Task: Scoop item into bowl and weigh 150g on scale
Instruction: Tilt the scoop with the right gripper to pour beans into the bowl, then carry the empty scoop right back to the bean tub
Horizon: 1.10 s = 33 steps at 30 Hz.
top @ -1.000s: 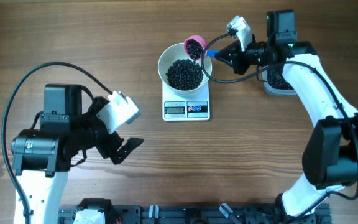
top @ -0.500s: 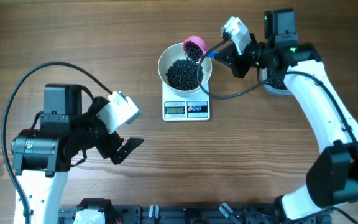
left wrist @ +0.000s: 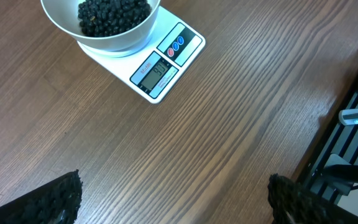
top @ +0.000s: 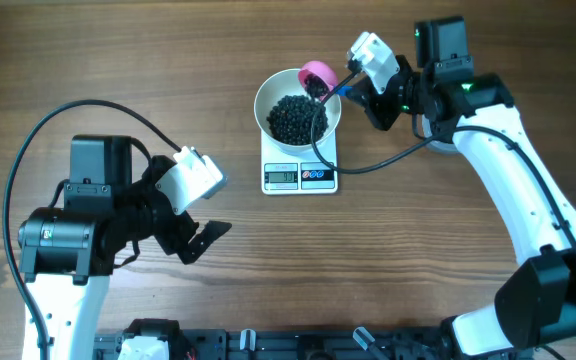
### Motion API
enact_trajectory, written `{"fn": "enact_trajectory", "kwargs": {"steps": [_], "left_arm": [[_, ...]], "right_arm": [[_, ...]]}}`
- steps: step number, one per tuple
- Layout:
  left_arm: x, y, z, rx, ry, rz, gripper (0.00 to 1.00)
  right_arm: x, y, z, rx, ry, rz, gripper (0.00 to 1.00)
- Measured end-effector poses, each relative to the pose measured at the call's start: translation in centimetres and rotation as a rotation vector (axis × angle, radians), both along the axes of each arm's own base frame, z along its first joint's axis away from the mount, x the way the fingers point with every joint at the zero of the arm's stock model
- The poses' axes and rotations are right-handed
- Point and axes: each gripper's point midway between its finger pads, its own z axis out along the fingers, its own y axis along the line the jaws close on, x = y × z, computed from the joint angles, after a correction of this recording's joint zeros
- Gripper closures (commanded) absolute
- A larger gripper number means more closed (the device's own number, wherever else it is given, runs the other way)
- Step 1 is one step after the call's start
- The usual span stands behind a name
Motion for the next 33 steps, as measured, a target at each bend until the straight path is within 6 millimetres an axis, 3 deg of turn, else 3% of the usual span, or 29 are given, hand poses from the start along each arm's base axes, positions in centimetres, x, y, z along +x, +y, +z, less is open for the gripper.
{"fn": "enact_trajectory", "kwargs": {"steps": [5,11,20,28,33], "left_arm": [[0.0,0.0,0.0,0.0,0.0,0.0,0.0],[0.0,0.0,0.0,0.0,0.0,0.0,0.0],[0.0,0.0,0.0,0.0,0.0,0.0,0.0],[0.0,0.0,0.0,0.0,0.0,0.0,0.0],[0.0,0.0,0.0,0.0,0.0,0.0,0.0]], "right_arm": [[-0.9,0.3,-0.3,-0.007,0.034,0.006,0.96],[-0.5,0.1,-1.0,-0.123,-0.011,-0.018,0.96],[-0.5,2.2,-1.1,-0.273,-0.134,0.048,0.96],[0.1,1.6,-1.1,-0.321,-0.166,0.029,0.96],[1.8,2.1,0.5,-0.284,-0.246,-0.008,0.96]]}}
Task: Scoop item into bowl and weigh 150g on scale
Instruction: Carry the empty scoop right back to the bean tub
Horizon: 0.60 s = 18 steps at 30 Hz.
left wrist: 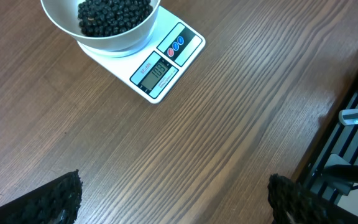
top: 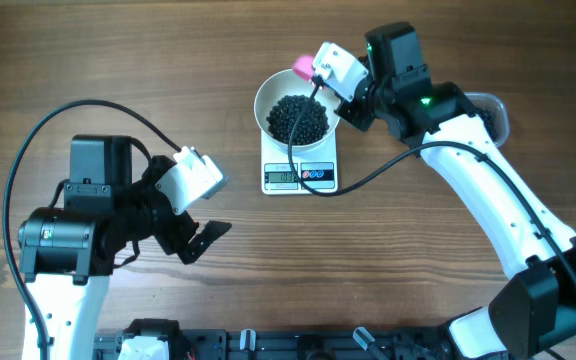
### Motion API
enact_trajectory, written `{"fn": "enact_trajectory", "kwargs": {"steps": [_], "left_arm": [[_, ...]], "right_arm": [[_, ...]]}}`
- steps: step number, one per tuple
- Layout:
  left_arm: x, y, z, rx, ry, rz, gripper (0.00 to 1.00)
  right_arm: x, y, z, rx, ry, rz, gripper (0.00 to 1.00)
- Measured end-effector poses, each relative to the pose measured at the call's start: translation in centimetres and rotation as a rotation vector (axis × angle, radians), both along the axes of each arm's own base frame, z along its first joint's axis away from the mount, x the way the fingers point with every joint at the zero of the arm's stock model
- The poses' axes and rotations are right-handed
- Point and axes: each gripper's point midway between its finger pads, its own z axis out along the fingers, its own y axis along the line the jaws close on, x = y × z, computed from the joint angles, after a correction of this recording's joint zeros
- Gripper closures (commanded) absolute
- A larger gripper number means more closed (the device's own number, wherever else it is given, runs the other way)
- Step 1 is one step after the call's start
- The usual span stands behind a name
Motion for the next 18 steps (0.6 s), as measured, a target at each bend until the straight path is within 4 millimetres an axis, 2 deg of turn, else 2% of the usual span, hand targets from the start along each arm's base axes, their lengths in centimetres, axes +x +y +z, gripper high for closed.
{"fn": "enact_trajectory", "kwargs": {"steps": [3,8,11,15,18], "left_arm": [[0.0,0.0,0.0,0.0,0.0,0.0,0.0],[0.0,0.0,0.0,0.0,0.0,0.0,0.0],[0.0,0.0,0.0,0.0,0.0,0.0,0.0],[0.0,0.0,0.0,0.0,0.0,0.0,0.0],[0.0,0.0,0.0,0.0,0.0,0.0,0.0]], "right_arm": [[0.2,0.3,0.4,0.055,0.013,-0.037,0.96],[-1.1,1.7,0.7,0.23,0.153,-0.104,0.96],[-1.1,1.9,1.2,0.319,0.209,-0.171,0.96],[0.0,-0.1,3.6,0.441,0.224,-0.296,0.96],[1.3,-4.0,7.2,0.548,0.177,-0.419,0.96]]}}
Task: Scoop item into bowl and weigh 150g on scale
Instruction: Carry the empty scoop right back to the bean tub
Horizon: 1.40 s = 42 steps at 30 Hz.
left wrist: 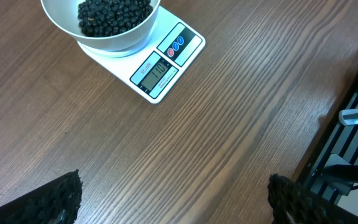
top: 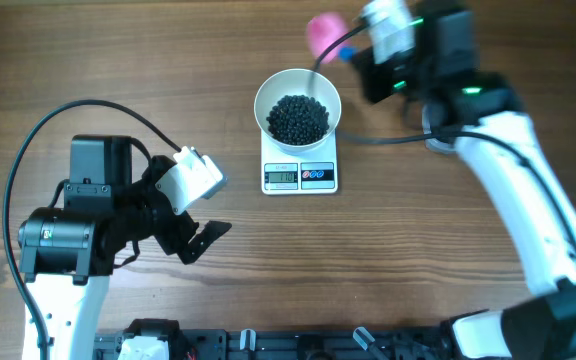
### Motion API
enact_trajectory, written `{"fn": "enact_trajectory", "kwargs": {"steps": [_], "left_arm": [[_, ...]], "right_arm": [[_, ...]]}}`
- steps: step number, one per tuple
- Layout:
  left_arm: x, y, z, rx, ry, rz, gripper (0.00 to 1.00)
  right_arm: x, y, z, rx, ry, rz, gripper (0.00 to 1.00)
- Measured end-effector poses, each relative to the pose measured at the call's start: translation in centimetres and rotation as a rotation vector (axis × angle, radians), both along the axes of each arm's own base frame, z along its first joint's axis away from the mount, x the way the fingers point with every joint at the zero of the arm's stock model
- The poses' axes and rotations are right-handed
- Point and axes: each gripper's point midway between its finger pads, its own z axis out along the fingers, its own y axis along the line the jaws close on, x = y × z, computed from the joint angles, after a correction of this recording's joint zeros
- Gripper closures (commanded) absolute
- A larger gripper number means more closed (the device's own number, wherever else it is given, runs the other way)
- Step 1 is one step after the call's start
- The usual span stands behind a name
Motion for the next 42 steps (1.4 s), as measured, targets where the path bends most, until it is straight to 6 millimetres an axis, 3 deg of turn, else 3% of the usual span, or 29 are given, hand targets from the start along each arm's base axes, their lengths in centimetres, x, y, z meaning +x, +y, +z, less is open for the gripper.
{"fn": "enact_trajectory", "kwargs": {"steps": [3,6,8,13,19,27,31,36,42], "left_arm": [[0.0,0.0,0.0,0.0,0.0,0.0,0.0],[0.0,0.0,0.0,0.0,0.0,0.0,0.0],[0.0,0.0,0.0,0.0,0.0,0.0,0.0],[0.0,0.0,0.0,0.0,0.0,0.0,0.0],[0.0,0.0,0.0,0.0,0.0,0.0,0.0],[0.0,0.0,0.0,0.0,0.0,0.0,0.0],[0.0,0.0,0.0,0.0,0.0,0.0,0.0],[0.0,0.0,0.0,0.0,0.0,0.0,0.0],[0.0,0.0,0.0,0.0,0.0,0.0,0.0]], "right_arm": [[0.5,-5.3,3.6,0.076,-0.042,-0.162,0.96],[-0.3,-9.8,4.8,0.101,-0.019,-0.282,0.96],[-2.4,-13.0,2.7,0.072,0.107,-0.362,0.96],[-7.5,-17.4,-3.0,-0.076,0.398,-0.473,0.96],[-9.1,-19.0,-6.1,-0.235,0.517,-0.461,0.96],[-6.1,-22.4,-10.6,-0.473,0.542,-0.45,0.96],[-5.7,-23.1,-13.2,-0.622,0.598,-0.408,0.96],[-4.0,-22.7,-14.2,-0.744,0.557,-0.352,0.96],[-3.6,-23.1,-14.0,-0.966,0.536,-0.279,0.96]]}}
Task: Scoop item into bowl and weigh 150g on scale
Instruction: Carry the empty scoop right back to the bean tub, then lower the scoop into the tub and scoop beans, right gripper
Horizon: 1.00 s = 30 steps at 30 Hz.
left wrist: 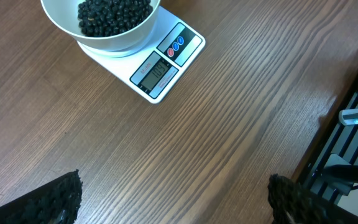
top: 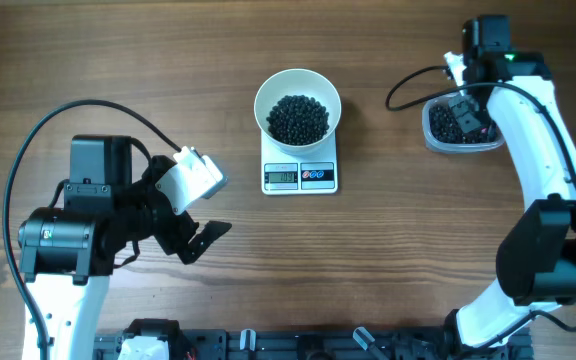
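Note:
A white bowl [top: 298, 103] of black beans [left wrist: 114, 12] stands on the white scale [top: 300, 174], whose display [left wrist: 156, 70] is lit. At the far right my right gripper [top: 461, 108] reaches down into a clear container [top: 456, 128] of the same black beans. Its jaws are hidden by the wrist, and the pink scoop does not show. My left gripper [left wrist: 174, 202] hangs open over bare wood at the front left, well short of the scale, with nothing between its fingertips [left wrist: 61, 198].
A black cable loops from the right arm [top: 538, 120] over the table between bowl and container. A dark rack [left wrist: 353, 143] runs along the table's front edge near the left arm [top: 78, 235].
The right arm has moved from above and behind the bowl to the bean container at the far right. The pink scoop it held is no longer visible. The left arm has not moved.
The right gripper first held the pink scoop tilted at the bowl's right rim. Then the scoop sat over the bowl's far rim, then lifted clear behind the bowl. Now the gripper is down at the container. The left gripper stayed open and still throughout.

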### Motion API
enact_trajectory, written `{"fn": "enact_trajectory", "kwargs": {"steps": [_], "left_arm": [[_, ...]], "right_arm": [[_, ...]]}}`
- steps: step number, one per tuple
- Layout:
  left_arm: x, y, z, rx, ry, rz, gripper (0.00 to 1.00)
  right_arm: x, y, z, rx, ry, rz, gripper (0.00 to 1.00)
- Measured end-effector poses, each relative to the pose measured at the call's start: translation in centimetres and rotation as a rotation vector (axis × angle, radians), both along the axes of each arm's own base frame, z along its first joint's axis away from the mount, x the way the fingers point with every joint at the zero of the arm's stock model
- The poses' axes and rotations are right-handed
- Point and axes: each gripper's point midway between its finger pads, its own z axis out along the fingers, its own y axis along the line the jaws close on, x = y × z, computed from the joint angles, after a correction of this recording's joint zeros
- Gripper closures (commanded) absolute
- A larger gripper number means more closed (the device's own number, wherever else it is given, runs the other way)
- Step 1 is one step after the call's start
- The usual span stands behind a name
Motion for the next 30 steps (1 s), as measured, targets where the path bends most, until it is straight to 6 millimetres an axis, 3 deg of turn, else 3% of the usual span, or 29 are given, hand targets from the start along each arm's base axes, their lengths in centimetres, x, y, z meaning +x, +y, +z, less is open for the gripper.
{"fn": "enact_trajectory", "kwargs": {"steps": [7,15,20,30], "left_arm": [[0.0,0.0,0.0,0.0,0.0,0.0,0.0],[0.0,0.0,0.0,0.0,0.0,0.0,0.0],[0.0,0.0,0.0,0.0,0.0,0.0,0.0],[0.0,0.0,0.0,0.0,0.0,0.0,0.0]], "right_arm": [[0.2,0.8,-0.6,-0.078,0.079,0.124,0.96],[-0.6,4.5,-2.3,0.126,0.137,0.238,0.96],[-1.1,5.7,-2.8,0.207,0.155,0.249,0.96],[-2.3,4.6,-3.3,0.439,0.148,0.143,0.96]]}}
